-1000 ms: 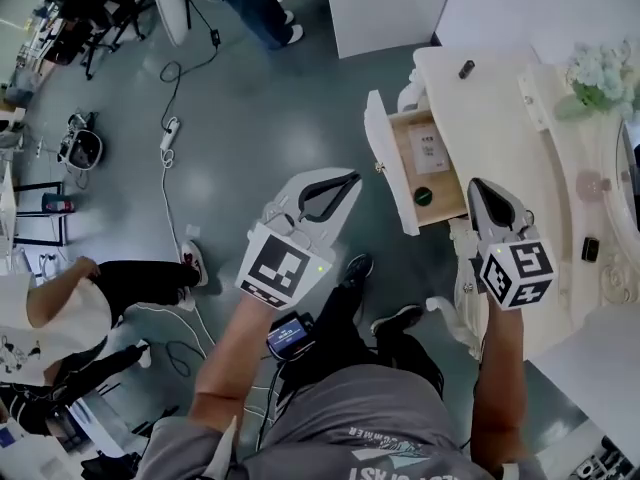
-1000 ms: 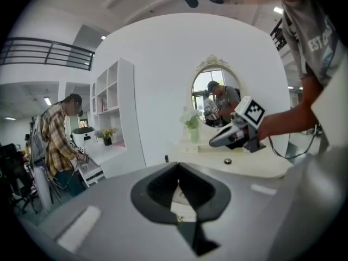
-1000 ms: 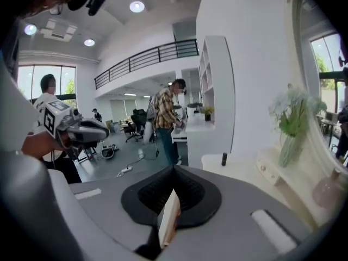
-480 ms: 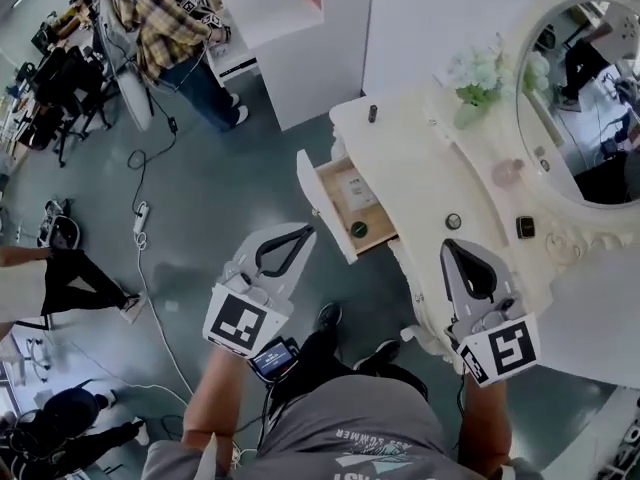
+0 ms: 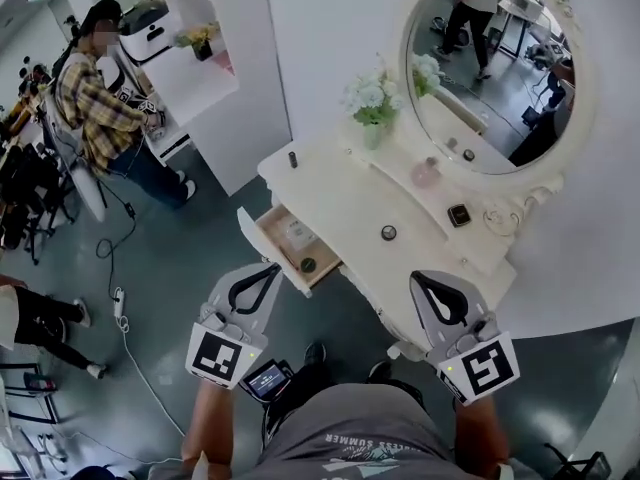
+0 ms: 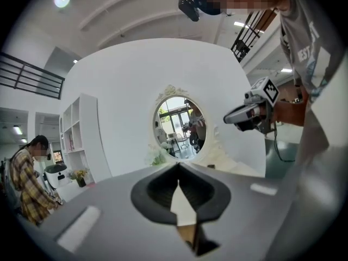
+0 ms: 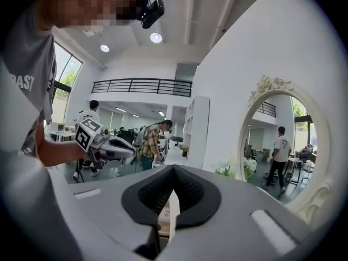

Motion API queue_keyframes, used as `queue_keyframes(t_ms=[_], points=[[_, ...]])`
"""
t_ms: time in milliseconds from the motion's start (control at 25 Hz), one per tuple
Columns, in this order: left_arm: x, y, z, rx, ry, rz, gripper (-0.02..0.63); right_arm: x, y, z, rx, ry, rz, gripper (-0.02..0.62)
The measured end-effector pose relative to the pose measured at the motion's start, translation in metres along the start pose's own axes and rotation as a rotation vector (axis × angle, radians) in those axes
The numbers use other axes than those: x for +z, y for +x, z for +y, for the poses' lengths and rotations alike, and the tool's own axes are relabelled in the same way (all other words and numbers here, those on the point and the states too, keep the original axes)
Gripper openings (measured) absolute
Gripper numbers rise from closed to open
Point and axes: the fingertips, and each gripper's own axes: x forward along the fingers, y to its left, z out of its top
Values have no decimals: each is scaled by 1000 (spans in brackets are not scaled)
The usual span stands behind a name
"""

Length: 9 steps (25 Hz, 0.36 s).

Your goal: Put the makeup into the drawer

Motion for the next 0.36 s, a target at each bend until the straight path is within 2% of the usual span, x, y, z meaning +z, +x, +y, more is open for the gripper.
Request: queue_keyframes(t_ms=[360], points=[[19, 19, -27, -80, 7, -18, 2, -2, -35, -19, -79, 22, 22, -2]])
